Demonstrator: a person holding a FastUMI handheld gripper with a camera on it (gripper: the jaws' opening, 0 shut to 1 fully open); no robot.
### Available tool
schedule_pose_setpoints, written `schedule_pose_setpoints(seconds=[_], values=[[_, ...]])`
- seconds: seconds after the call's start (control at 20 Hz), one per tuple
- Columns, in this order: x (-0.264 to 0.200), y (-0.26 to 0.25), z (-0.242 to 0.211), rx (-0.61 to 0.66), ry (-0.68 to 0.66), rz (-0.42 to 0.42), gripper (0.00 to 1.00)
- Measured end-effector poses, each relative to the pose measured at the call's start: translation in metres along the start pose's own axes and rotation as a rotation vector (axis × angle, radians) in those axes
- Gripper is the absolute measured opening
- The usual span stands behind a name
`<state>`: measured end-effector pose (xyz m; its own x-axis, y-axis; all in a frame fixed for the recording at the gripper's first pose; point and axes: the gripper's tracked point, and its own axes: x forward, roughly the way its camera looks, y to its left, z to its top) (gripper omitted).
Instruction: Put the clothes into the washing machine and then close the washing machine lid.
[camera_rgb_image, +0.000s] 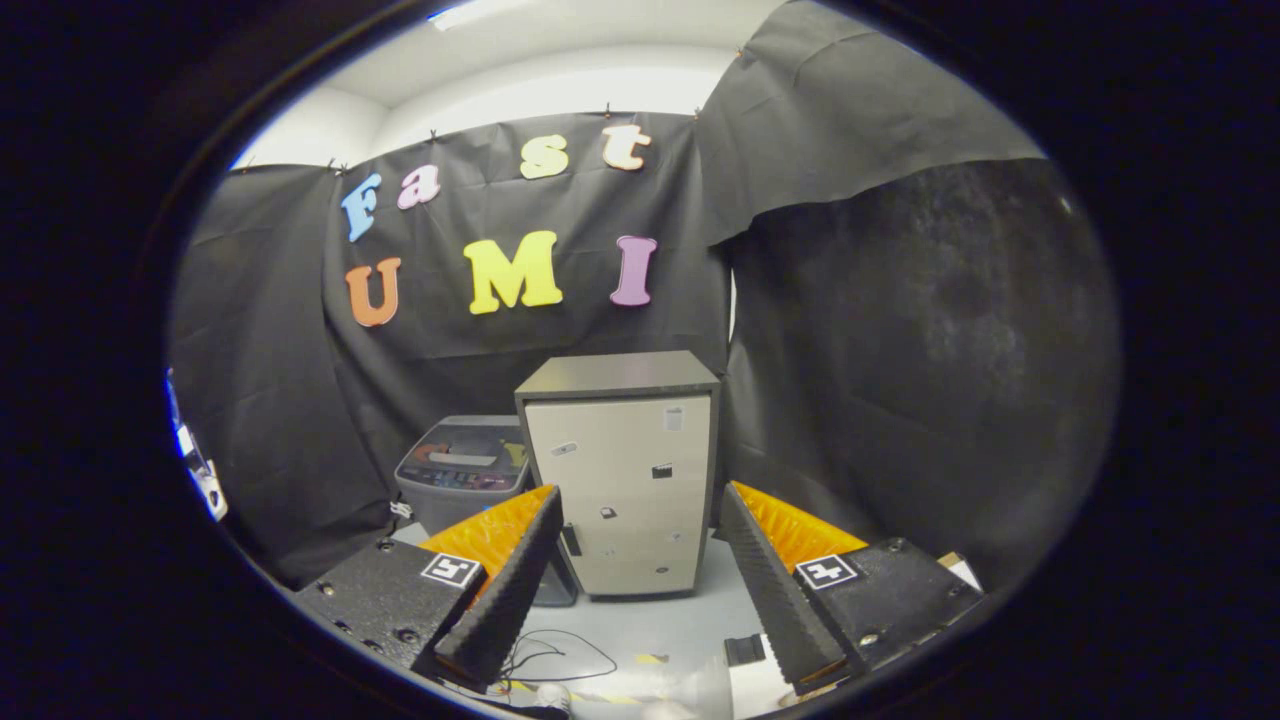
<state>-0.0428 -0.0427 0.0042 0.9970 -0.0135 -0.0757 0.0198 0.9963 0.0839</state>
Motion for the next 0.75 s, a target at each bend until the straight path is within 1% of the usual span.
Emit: schedule_pose_setpoints(seconds=[0.4,0.75], values=[[-0.002,-0.005,-0.009,-0.027,0.004,-0.01,0.99],[-0.009,-0.001,0.002,-0.075,-0.013,0.004,1.0]])
